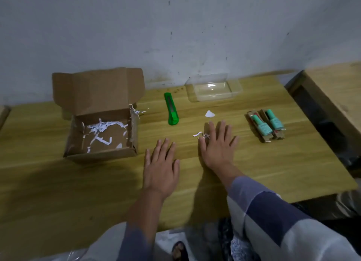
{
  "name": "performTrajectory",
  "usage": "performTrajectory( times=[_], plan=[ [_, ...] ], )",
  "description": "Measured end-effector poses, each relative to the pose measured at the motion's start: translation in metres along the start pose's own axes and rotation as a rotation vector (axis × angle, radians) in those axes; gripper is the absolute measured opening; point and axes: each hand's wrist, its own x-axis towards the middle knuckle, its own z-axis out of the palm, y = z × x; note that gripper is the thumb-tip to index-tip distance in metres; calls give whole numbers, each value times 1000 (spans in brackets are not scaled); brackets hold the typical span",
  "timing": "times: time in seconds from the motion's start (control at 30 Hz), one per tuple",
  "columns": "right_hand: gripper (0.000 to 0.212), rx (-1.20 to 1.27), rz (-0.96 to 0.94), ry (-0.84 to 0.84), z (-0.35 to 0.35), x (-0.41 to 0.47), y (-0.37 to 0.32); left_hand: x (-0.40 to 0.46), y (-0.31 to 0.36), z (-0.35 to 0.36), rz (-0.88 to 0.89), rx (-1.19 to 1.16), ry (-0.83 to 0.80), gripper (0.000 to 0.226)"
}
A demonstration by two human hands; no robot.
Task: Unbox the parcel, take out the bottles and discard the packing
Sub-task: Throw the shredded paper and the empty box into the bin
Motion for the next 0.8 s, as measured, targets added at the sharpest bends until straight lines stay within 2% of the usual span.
performTrajectory(
  times=[0.27, 0.43, 0.53, 0.6, 0.7, 0.8],
  plan=[
    [46, 44, -173, -61, -9, 56, -11, 6, 2, 0, -14, 31, -6, 65],
    [38, 110, -303, 126, -8, 34, -3, 6, 2, -1, -20, 33, -6, 64],
    [27, 95, -408, 137, -6, 16, 12, 5, 3, -1, -23, 26, 0, 64],
    [24, 180, -438, 147, -11, 6, 21, 4, 5, -1, -25, 27, 4, 64],
    [31, 325, -310, 200, -24, -5, 29, 2, 6, 0, -25, 23, 11, 64],
    [30, 170, -122, 251, -29, -9, 35, 4, 6, -1, -32, 18, 19, 65]
  ],
)
